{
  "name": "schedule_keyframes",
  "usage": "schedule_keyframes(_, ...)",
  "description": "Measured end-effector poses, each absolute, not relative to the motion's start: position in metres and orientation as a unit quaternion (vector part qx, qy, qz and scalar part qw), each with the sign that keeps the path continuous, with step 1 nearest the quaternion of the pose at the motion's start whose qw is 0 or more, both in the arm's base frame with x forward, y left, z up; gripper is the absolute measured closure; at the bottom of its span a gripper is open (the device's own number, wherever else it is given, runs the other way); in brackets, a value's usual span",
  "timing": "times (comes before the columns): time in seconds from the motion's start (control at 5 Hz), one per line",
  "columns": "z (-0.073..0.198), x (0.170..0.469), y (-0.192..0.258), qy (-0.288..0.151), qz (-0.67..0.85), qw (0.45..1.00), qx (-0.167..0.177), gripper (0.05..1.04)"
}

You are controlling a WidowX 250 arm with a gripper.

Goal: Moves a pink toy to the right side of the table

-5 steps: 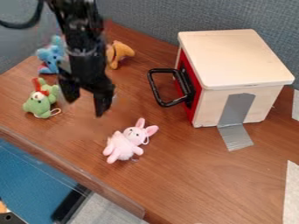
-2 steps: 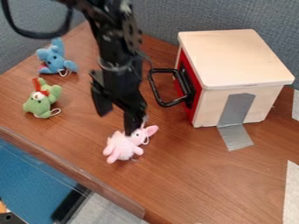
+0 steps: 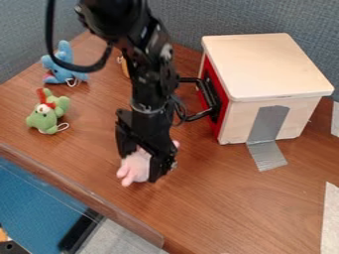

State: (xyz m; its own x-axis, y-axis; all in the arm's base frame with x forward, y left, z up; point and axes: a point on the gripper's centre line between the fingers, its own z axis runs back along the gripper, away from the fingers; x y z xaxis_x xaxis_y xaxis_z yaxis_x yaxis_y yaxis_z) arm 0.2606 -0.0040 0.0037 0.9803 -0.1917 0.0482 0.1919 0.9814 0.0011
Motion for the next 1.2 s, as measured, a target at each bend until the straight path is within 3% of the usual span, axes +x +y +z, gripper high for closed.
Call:
schedule_keyframes(0.2,-0.01,0.264,0.0,-0.006,-0.093,0.996,0.013,0.135)
schedule_keyframes(0.6,-0.009,0.269,-0.01,-0.016,-0.102,0.995,0.017,0.611)
schedule_keyframes(0.8,0.012,0.271,-0.045,-0.045,-0.122,0.991,-0.001,0.73)
schedule_keyframes(1.2,0.014,0.267,-0.122,-0.059,-0.17,0.984,-0.018,0.761)
